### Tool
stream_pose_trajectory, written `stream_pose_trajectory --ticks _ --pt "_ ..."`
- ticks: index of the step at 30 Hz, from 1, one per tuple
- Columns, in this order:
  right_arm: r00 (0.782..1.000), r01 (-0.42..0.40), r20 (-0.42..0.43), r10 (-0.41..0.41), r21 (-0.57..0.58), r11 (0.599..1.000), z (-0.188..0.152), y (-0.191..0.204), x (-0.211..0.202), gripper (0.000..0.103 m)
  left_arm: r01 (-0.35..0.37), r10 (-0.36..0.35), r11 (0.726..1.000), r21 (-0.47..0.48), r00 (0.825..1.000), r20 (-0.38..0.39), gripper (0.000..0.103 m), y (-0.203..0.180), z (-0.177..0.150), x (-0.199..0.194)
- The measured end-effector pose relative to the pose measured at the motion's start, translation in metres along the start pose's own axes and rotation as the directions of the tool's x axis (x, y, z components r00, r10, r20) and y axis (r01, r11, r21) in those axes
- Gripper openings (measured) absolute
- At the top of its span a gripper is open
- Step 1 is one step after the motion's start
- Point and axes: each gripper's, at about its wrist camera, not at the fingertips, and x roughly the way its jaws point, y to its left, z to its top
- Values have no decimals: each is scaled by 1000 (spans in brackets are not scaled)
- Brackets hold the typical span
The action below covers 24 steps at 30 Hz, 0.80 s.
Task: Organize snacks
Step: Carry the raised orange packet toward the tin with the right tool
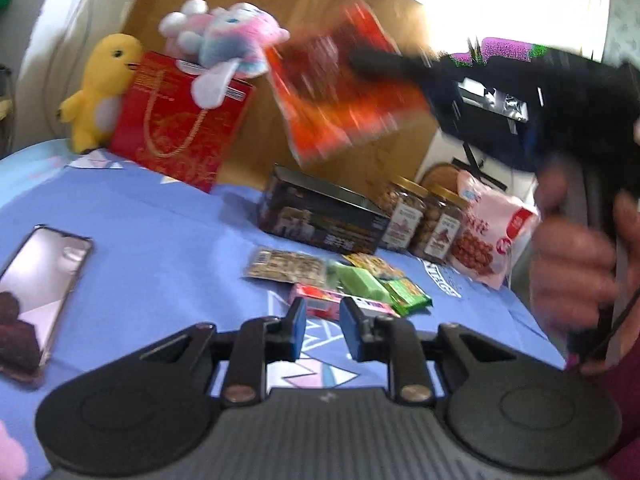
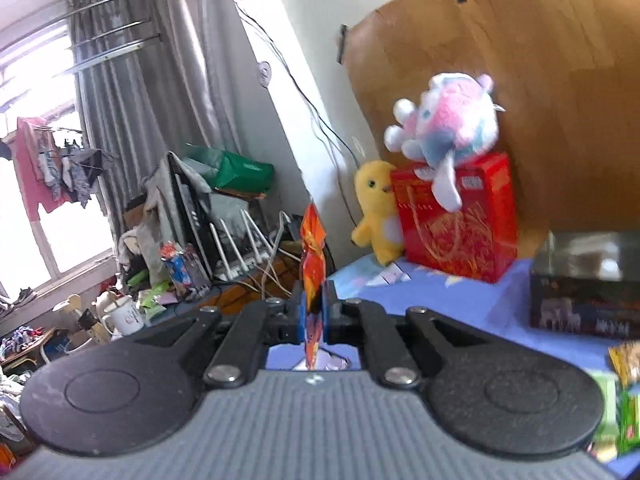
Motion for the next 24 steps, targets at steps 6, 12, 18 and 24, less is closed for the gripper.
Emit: stream_pose_trajectory --ticks 6,12,18,24 --pt "988 -152 -16 151 -97 984 26 38 33 10 -48 48 999 -19 999 0 20 3 -6 -4" --pt "979 -202 -57 196 -139 969 23 57 68 10 -98 99 992 -78 995 9 20 27 -7 -15" --pt "979 -192 -100 180 -129 973 16 55 83 10 -96 96 989 -112 995 1 20 42 -10 -14" --pt "987 -153 -68 146 -112 982 16 36 63 10 -86 84 991 -100 996 -22 20 42 -4 0"
